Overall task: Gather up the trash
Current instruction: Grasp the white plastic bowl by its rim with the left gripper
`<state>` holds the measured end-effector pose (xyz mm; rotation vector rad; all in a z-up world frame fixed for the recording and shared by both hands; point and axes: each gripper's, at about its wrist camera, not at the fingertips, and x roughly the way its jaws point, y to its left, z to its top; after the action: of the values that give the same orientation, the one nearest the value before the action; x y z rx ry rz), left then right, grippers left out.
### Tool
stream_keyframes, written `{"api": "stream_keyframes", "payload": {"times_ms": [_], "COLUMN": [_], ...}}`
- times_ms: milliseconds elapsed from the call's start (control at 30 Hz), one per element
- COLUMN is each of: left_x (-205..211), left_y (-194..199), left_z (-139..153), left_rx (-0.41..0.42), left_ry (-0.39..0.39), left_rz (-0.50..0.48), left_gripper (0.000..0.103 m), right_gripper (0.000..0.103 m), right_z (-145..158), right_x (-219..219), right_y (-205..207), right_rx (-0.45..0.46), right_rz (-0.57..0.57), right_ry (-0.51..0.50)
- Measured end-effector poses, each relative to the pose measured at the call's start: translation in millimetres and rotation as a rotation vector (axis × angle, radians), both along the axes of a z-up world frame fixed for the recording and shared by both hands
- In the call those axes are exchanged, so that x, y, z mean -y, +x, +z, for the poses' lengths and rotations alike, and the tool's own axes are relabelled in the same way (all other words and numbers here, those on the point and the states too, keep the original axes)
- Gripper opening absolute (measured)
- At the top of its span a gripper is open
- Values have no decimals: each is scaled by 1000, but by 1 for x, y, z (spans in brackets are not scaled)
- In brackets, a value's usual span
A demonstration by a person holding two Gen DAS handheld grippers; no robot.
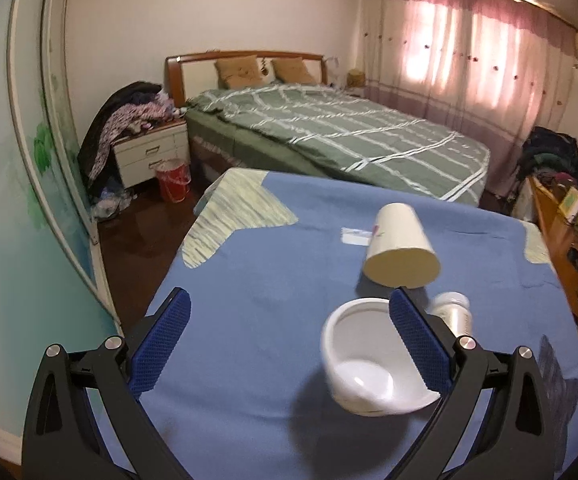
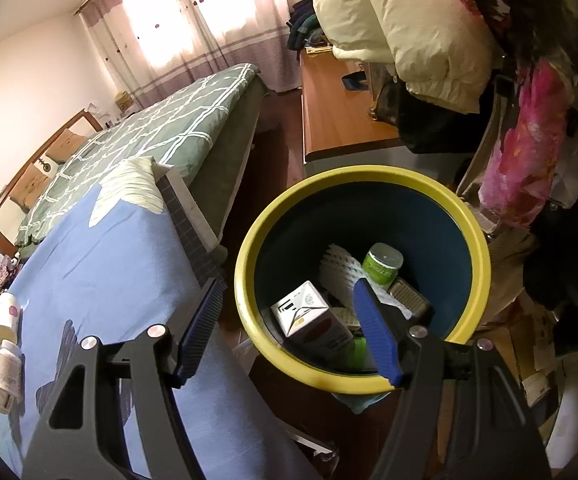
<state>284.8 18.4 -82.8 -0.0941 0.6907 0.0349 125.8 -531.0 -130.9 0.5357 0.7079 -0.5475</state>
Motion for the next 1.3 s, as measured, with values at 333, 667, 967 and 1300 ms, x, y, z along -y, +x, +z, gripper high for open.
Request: {"api": "stream_keyframes", "payload": {"times_ms": [333,667,967,1300], "left_x": [29,33,33,40], "left_y": [-47,-3,22,32], "left_z": [-27,-73,-80,-76], "left_rx": [-100,-230,-212,-184], "left_ry": [-55,-41,-101,-76], "left_rz": [-254,-198,-193,-209], "left_gripper": [98,98,94,78], "right_gripper": [65,65,65,65], "right_z": [4,3,1,2], "right_x": [-12,-12,-13,-14], "right_y": [7,7,9,6], "right_rx": [12,19,20,31], "right_rz": [35,40,51,62], "right_ry": [1,15,29,38]}}
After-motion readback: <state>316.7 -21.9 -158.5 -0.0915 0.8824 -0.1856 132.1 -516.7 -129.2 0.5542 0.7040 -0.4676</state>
